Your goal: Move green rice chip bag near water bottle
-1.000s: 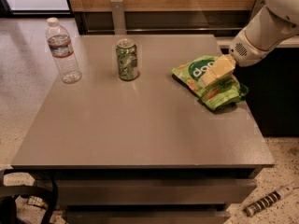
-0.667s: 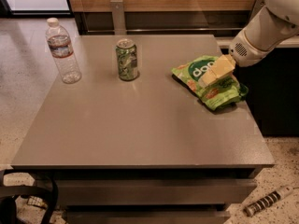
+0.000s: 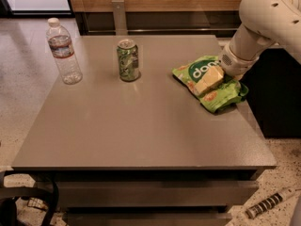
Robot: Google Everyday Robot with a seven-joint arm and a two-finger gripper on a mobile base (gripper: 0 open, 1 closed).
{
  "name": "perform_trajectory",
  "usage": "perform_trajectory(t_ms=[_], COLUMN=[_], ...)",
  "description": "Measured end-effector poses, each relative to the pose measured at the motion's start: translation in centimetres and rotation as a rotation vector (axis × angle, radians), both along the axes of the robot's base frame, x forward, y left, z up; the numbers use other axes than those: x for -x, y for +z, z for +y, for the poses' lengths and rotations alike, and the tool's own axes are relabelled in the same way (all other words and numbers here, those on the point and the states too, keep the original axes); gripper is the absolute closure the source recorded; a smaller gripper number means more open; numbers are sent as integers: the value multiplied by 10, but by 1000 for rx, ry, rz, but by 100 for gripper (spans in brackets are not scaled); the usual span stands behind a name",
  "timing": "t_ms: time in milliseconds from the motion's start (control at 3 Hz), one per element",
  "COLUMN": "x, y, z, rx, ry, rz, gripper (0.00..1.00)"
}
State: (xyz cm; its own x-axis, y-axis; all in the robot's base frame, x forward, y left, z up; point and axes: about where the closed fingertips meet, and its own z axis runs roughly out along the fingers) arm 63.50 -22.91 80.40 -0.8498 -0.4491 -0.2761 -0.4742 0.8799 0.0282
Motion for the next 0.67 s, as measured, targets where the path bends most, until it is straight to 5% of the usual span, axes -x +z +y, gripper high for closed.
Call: perform_trajectory(t_ms=[667], x=[-1], y=[3], z=[0], rx=[3], ry=[-8], rz=[3], gripper=[52])
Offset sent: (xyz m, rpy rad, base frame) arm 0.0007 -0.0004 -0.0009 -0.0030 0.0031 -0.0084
